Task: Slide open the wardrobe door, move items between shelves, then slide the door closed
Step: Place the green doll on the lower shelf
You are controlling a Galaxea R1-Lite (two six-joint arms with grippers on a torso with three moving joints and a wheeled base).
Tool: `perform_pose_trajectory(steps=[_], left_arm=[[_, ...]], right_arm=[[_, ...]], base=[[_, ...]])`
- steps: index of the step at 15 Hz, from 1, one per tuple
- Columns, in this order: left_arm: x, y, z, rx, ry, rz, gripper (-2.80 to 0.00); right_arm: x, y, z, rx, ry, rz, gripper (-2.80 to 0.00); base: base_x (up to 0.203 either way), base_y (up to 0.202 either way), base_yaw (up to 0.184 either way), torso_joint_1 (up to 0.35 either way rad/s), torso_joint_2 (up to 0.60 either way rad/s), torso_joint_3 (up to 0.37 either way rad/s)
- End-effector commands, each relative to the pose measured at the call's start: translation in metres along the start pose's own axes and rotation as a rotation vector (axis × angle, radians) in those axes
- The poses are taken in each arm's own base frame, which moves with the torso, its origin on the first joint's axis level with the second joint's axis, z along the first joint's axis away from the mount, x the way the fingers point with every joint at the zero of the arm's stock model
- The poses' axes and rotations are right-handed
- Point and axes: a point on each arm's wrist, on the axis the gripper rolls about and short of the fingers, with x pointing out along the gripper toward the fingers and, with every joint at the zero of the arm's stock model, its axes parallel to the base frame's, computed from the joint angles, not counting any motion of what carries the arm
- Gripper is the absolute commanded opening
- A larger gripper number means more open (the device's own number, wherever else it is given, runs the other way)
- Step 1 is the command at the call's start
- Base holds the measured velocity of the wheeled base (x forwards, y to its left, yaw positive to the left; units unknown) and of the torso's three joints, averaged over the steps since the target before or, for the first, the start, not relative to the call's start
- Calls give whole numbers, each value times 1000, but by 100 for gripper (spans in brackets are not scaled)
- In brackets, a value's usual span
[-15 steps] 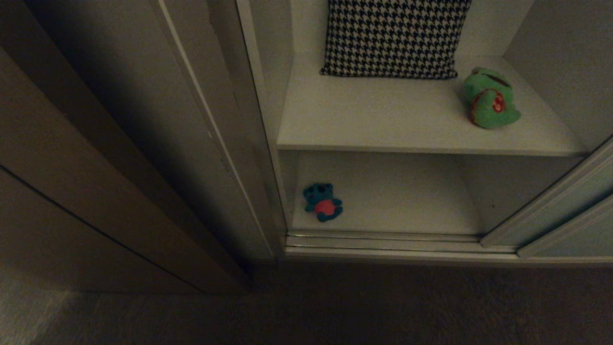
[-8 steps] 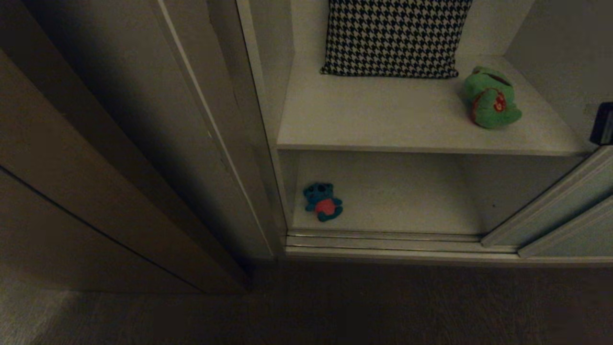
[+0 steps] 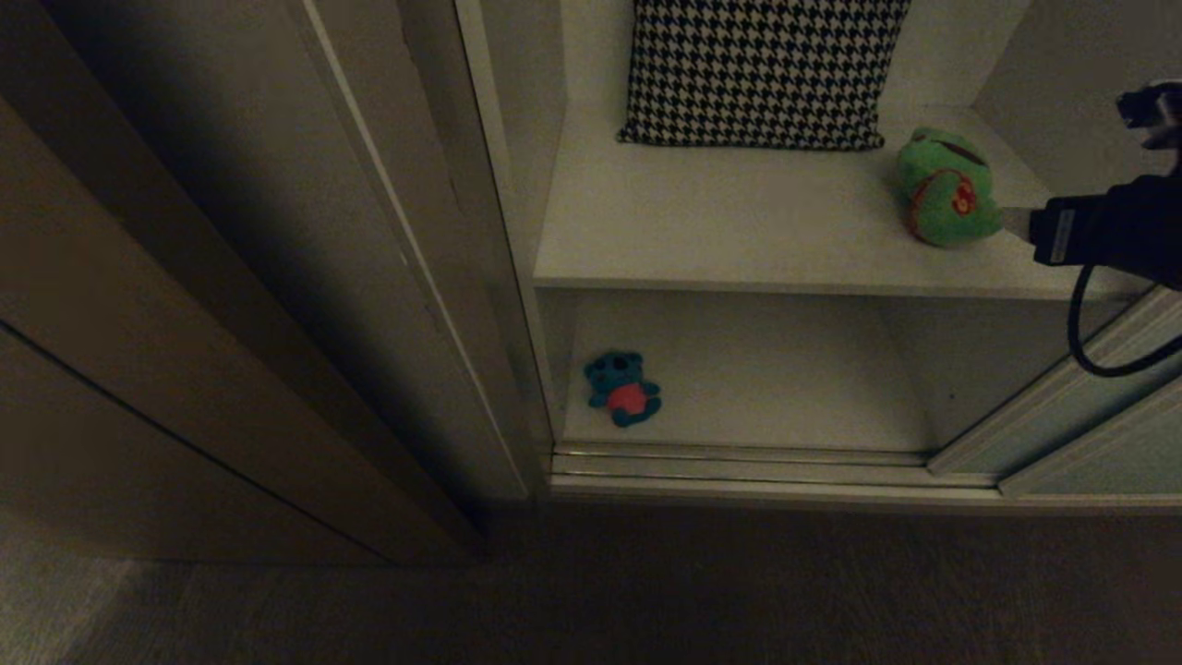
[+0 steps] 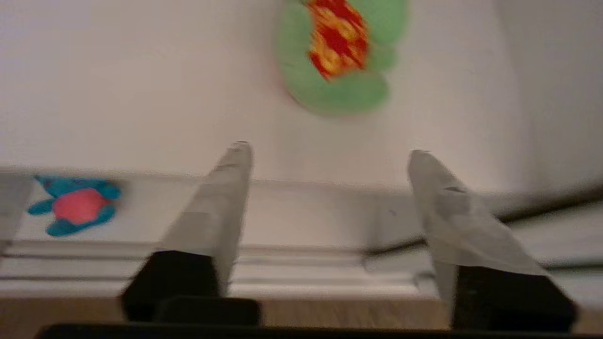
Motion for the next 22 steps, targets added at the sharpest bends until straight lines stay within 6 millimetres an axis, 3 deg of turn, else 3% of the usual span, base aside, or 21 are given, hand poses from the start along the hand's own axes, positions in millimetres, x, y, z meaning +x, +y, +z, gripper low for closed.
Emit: perform_pose_trajectory(steps=[1,6,10,14,22], left_arm=[[0,0,0,0,1,0,-280],[0,0,0,0,2,0,-280],[0,0,0,-1,1,0,-280],[0,0,0,1,1,0,-280],[0,0,0,1,0,0,-280]], right_arm=[[19,12,-10,1,-29,38,0],[72,36,-42,-9,-96,52,0],[107,27,-46,-50,-143,-46,0],[122,10,-36,-95,-244,-109,0],[164,12,-45,-182,-359,-172,0]], base=[[0,0,0,0,0,0],[0,0,0,0,0,0],[0,0,0,0,0,0],[0,0,0,0,0,0],[0,0,0,0,0,0]])
